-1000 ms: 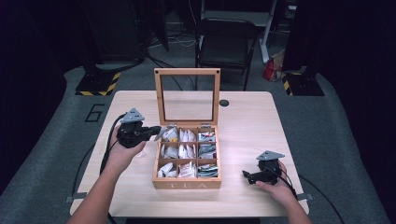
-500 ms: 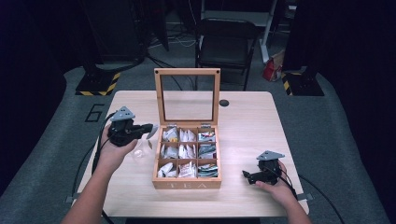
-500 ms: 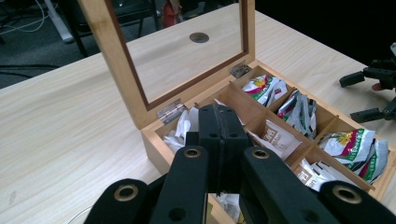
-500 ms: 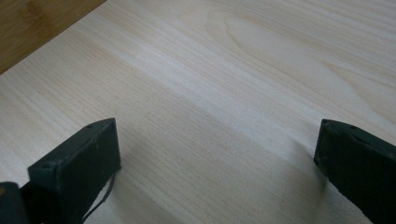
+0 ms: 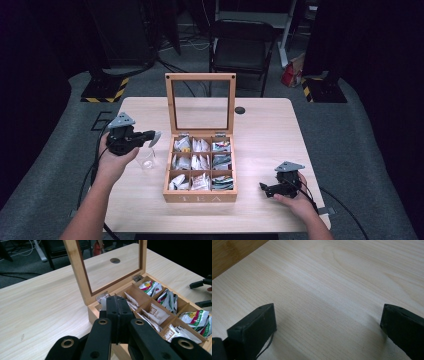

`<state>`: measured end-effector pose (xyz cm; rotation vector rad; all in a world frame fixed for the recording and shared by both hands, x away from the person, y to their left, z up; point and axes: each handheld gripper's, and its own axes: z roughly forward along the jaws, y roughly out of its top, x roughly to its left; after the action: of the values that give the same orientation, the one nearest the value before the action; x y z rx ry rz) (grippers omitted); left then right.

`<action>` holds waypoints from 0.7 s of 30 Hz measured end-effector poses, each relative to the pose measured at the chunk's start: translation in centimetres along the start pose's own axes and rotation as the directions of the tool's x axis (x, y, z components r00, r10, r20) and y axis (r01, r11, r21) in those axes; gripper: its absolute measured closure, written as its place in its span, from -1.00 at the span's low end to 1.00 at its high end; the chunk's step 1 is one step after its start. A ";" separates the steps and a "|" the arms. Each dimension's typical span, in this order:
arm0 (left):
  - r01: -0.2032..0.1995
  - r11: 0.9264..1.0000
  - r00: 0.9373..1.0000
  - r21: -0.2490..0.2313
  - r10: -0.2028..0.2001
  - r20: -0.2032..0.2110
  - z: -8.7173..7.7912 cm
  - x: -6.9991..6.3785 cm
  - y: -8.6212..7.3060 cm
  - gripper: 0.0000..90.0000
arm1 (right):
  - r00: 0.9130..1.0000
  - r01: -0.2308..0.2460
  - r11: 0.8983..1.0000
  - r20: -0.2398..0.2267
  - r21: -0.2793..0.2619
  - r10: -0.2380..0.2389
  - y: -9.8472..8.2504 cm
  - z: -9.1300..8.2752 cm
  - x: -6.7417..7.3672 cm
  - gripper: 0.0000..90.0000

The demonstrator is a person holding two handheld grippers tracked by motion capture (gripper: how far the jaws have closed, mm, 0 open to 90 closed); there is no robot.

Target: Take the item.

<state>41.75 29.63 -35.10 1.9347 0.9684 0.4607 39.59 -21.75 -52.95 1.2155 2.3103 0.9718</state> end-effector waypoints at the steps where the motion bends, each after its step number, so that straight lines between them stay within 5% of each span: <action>1: 0.003 1.000 1.000 -0.007 -0.003 -0.005 0.0 0.1 0.0 1.00 | 1.000 -0.001 1.000 0.000 -0.002 0.001 0.0 0.0 0.0 -1.00; 21: 0.036 0.999 0.998 -0.004 -0.036 -0.052 -0.4 2.3 -0.5 1.00 | 1.000 -0.001 1.000 0.000 0.000 0.001 0.0 0.0 0.0 -1.00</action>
<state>42.74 31.73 -35.44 1.9073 1.0340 0.4936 39.58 -21.74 -52.96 1.2161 2.3104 0.9724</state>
